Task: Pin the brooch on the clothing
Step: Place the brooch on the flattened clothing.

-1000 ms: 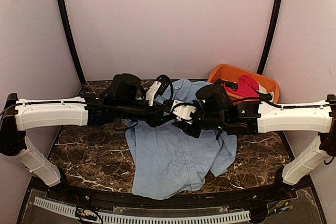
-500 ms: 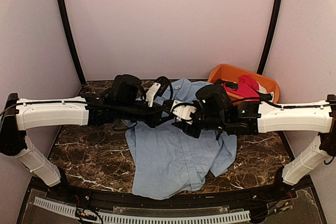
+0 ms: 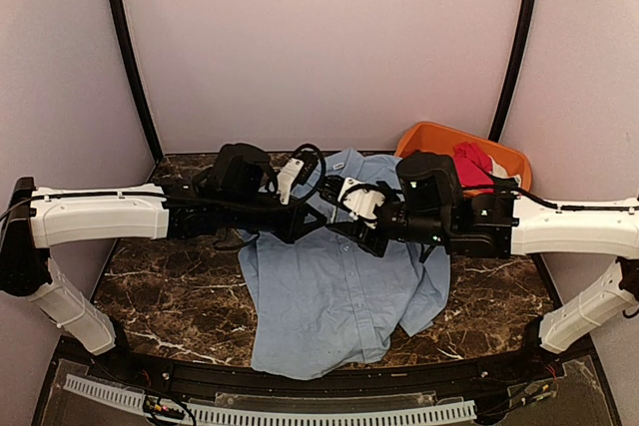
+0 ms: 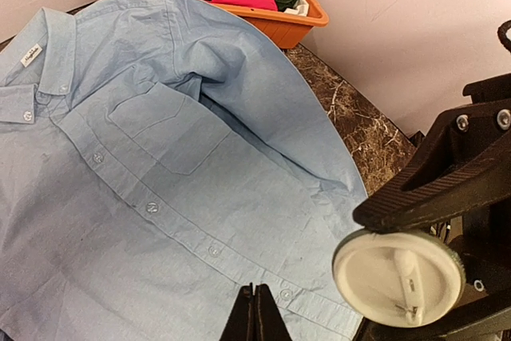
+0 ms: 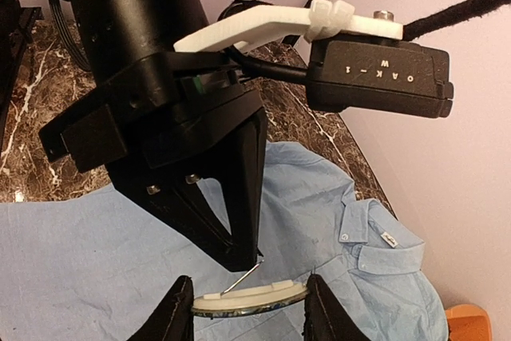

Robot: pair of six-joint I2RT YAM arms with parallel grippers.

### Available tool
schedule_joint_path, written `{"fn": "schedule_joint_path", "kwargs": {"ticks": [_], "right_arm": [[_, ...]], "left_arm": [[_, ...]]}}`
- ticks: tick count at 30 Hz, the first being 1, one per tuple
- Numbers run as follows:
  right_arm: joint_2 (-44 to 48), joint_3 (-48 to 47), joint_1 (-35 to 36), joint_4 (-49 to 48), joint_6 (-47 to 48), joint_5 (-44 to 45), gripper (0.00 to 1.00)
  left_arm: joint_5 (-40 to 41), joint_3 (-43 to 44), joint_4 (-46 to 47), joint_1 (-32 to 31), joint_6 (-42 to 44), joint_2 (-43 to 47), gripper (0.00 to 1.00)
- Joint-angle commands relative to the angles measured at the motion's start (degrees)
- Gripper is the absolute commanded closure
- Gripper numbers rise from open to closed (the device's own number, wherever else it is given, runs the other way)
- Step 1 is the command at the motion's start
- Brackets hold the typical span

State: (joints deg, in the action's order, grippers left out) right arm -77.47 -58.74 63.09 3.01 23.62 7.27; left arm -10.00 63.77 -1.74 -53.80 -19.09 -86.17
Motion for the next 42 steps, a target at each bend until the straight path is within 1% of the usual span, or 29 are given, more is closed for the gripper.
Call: {"fn": "schedule_joint_path", "kwargs": {"ticks": [1,6,9,11,12,14,18,20,23,27,30,33,35,37,38,42], "right_arm": [[0.3,1.3,0.6,-2.4,-0.6,0.1,1.0],[-0.3,1.6,0.5,-0.5,-1.8,3.2,1.0],[-0.7,2.3,0.1,1.3,-2.4,4.2,1.0],[-1.9,2.0,-0.3,4.1,-2.9,4.0,0.99],[-3.0,1.5,-0.6,5.6,-3.3,3.5,0.99],[-5.8,0.0,-1.2,9.2,-4.0,1.8,0.98],[-14.8,-5.0,-2.3,15.3,-4.9,-3.3,1.0],[-21.2,-9.1,-2.7,18.8,-4.8,-4.5,1.0],[-28.6,-14.9,-2.9,23.0,-4.8,-3.9,1.0],[-33.8,-20.2,-2.9,24.9,-4.8,-6.4,1.0],[-34.6,-21.5,-2.9,25.1,-5.1,-7.1,0.75],[-33.0,-20.7,-3.0,24.1,-5.1,-9.0,0.55],[-31.3,-19.8,-2.9,23.3,-4.8,-9.6,0.44],[-29.8,-18.8,-3.0,22.7,-4.4,-10.3,0.36],[-29.3,-18.6,-3.1,22.5,-4.3,-10.6,0.33],[-29.8,-19.0,-3.2,22.4,-3.9,-12.2,0.32]], "left_arm": [[1.3,-0.7,-0.7,-0.2,0.1,1.3,0.98],[3.9,-4.2,1.4,0.7,-2.1,4.6,0.97],[8.6,-7.0,0.5,3.6,-6.3,7.2,0.95],[13.6,-8.8,-2.1,5.8,-8.7,9.0,0.95],[14.8,-9.5,-3.7,6.5,-9.5,9.7,0.95],[17.7,-12.3,-4.7,9.0,-11.3,12.0,0.96],[21.3,-16.3,-5.2,9.8,-12.8,16.6,0.96],[21.9,-16.8,-6.0,9.9,-12.8,17.5,0.96],[21.7,-16.9,-6.8,9.9,-12.8,18.1,0.96],[21.3,-17.4,-6.8,9.9,-13.1,18.5,0.96],[21.2,-17.7,-6.8,10.0,-13.0,18.5,0.96],[20.8,-17.9,-6.6,10.0,-12.9,18.3,0.96],[20.6,-18.0,-6.3,9.9,-12.8,17.8,0.96],[20.3,-18.0,-6.1,9.9,-12.6,17.2,0.96],[20.1,-17.9,-6.1,10.0,-12.5,16.5,0.96],[19.2,-18.1,-5.2,9.9,-12.5,14.9,0.96]]}}
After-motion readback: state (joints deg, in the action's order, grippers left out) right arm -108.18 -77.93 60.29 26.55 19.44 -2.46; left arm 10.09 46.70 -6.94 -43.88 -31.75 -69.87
